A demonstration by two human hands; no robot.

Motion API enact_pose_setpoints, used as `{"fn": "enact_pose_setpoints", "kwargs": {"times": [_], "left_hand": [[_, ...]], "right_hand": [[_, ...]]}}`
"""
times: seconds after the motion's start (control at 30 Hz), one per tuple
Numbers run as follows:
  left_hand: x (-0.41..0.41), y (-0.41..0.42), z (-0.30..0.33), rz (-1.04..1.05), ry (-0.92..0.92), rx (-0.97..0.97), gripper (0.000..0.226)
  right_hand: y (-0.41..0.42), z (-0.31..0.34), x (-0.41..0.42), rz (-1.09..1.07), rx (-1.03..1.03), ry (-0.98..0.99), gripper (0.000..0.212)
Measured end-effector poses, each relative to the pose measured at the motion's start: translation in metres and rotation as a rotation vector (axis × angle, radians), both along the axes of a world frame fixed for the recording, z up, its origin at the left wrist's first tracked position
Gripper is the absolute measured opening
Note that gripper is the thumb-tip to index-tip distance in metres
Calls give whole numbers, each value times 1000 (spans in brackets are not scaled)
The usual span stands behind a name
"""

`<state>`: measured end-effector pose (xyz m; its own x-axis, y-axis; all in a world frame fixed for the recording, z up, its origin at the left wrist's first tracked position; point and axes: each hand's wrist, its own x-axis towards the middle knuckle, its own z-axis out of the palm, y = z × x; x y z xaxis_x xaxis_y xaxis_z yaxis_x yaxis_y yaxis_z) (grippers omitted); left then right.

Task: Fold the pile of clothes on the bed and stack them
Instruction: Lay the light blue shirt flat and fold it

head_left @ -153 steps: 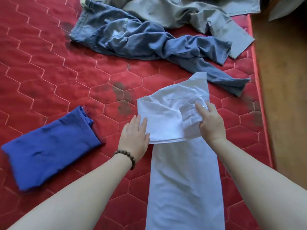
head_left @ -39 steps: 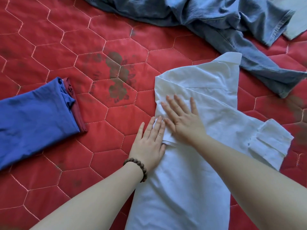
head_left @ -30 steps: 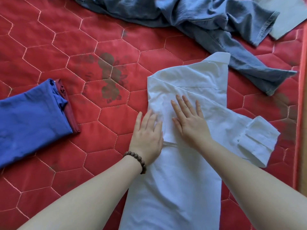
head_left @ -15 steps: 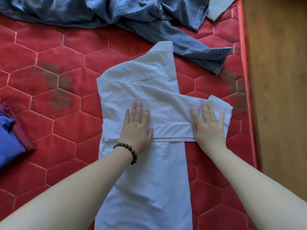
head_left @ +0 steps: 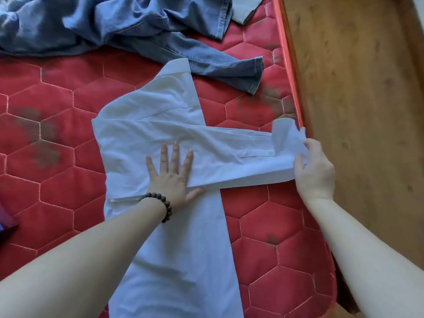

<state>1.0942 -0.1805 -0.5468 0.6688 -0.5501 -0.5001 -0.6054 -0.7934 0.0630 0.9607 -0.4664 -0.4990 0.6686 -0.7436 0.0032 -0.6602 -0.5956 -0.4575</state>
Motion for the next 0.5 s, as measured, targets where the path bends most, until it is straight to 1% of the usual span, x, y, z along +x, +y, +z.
{"fn": "enact_pose_setpoints", "kwargs": {"times": [0.07, 0.13, 0.17, 0.23, 0.33, 0.37, 0.43, 0.5], "left_hand": [[0, 0, 2, -32, -5, 20, 102], [-1, 0, 2, -37, -15, -6, 105], [-2, 1, 2, -37, -27, -35, 104], [-5, 3, 0, -66, -73, -119, 100], [-10, 5, -5, -183, -117, -230, 84], [-11, 6, -7, -220, -134, -270, 77], [-13, 6, -12, -275, -186, -357, 62], [-11, 4, -16, -289, -232, -413, 49]], "right_hand": [[-4, -4, -14, -101, 3, 69, 53], [5, -9, -20, -85, -84, 136, 60], [14, -12, -18, -37, -119, 145, 61], [38, -18, -5, 131, -168, 147, 61], [80, -32, 24, 443, -128, 174, 55], [90, -38, 33, 527, -111, 207, 54], [102, -51, 43, 643, -123, 333, 58], [97, -61, 41, 672, -171, 454, 59]]}}
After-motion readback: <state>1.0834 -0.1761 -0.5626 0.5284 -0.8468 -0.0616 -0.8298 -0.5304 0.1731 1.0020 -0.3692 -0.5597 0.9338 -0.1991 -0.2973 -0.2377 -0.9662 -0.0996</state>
